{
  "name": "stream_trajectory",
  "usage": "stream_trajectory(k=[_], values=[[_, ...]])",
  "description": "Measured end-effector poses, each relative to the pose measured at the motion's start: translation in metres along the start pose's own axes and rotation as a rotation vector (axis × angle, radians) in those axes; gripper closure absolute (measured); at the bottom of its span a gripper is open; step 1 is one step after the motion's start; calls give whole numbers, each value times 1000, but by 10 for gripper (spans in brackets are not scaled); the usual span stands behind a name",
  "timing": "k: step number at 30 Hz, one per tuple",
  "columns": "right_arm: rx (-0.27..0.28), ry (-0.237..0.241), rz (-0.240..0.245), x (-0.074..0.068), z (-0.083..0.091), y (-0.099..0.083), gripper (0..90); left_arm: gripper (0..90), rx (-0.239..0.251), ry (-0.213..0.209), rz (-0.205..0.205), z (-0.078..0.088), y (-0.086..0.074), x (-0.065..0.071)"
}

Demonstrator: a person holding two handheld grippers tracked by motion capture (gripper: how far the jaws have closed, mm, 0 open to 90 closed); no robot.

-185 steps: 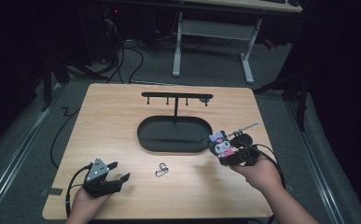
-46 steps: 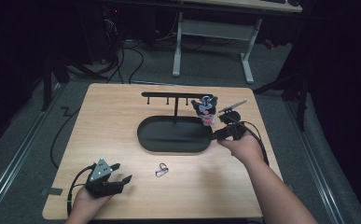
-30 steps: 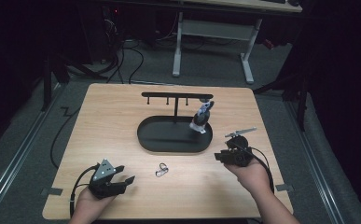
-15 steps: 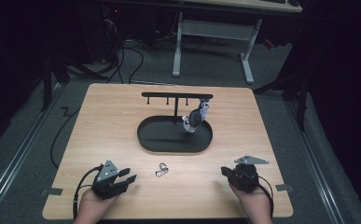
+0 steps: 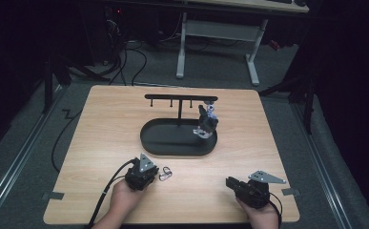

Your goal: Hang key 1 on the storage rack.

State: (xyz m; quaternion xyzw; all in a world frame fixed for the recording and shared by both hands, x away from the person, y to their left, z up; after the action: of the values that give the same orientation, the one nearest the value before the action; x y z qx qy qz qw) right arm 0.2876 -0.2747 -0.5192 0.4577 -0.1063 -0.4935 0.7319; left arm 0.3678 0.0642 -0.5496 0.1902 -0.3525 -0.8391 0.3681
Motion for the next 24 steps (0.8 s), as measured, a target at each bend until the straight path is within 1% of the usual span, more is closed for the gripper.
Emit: stream_trajectory(k=[1, 4, 6, 7, 9, 14, 16, 18, 20, 24], values=[[1, 9, -6, 0, 0, 0, 803, 848, -3, -4, -6, -1, 2, 3], [-3, 38, -13, 2, -1, -1, 798, 858, -7, -37, -21, -3, 6, 16], [-9, 47, -13, 3, -2, -2, 793, 839, -3, -52, -30, -5, 8, 26], [-10, 49, -10, 3, -2, -2, 790, 826, 1, -60, -28, -6, 9, 30], [-8, 55, -9, 3, -2, -2, 788, 835, 5, -86, -36, -9, 12, 41], [-11, 60, -18, 5, -3, -2, 785, 839, 15, -162, -69, -16, 22, 79], [-13, 58, -25, 5, -3, -2, 785, 842, 20, -194, -73, -20, 26, 95], [-15, 59, -28, 6, -3, -2, 784, 843, 27, -215, -78, -23, 29, 106], [-14, 59, -34, 7, -3, -3, 784, 845, 28, -232, -92, -27, 34, 116], [-20, 60, -35, 8, -3, -4, 780, 847, 27, -261, -110, -35, 43, 130]])
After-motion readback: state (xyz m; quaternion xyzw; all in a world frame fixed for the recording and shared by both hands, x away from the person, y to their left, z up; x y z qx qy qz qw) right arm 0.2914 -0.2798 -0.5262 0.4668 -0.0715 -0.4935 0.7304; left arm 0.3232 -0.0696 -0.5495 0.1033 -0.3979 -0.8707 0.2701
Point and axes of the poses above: each handheld gripper's, and its own axes: z roughly backward along the jaws, y roughly out of its top, x roughly to its right, the point moved 3 cm from there along -z, roughly forward along the jaws, and after that the axes turned 4 degrees about y, right-handed, at the moved point
